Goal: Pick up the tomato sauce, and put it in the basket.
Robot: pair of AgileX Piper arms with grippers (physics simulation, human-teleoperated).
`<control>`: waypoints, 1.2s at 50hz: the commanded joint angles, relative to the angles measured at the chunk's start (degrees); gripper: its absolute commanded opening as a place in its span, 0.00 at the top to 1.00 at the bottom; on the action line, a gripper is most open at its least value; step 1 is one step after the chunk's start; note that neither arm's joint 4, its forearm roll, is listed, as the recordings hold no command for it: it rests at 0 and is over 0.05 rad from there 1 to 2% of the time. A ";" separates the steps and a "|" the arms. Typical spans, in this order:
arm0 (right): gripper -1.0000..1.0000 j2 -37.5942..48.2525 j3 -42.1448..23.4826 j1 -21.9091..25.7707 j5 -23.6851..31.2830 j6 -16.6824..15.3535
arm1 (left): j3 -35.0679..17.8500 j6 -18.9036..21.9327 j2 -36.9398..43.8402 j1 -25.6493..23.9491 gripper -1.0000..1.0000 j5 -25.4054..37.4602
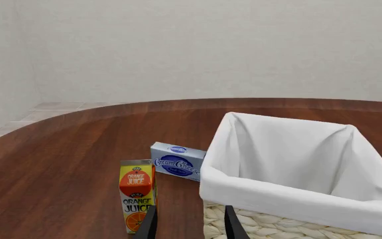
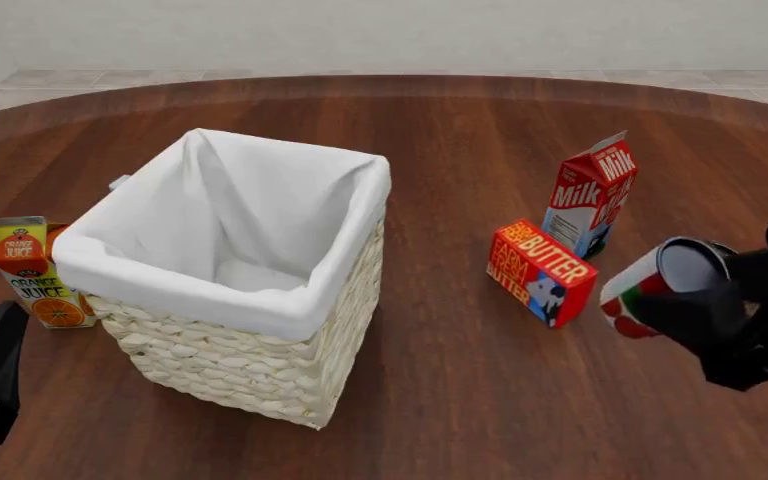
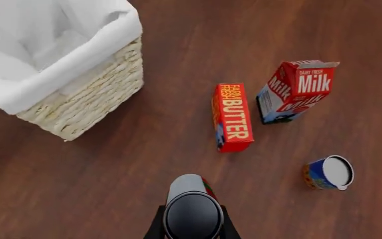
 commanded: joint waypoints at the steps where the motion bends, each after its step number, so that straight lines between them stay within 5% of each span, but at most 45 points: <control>1: 1.00 3.64 -6.33 8.52 -1.29 1.91 | 0.00 -0.01 0.00 -0.01 0.00 0.01; 39: 1.00 15.08 -19.15 20.42 -7.97 3.18 | 0.00 0.01 0.00 0.01 0.00 0.00; 60: 1.00 19.34 -22.28 22.58 -8.63 2.92 | 0.00 0.00 0.00 0.00 0.00 0.00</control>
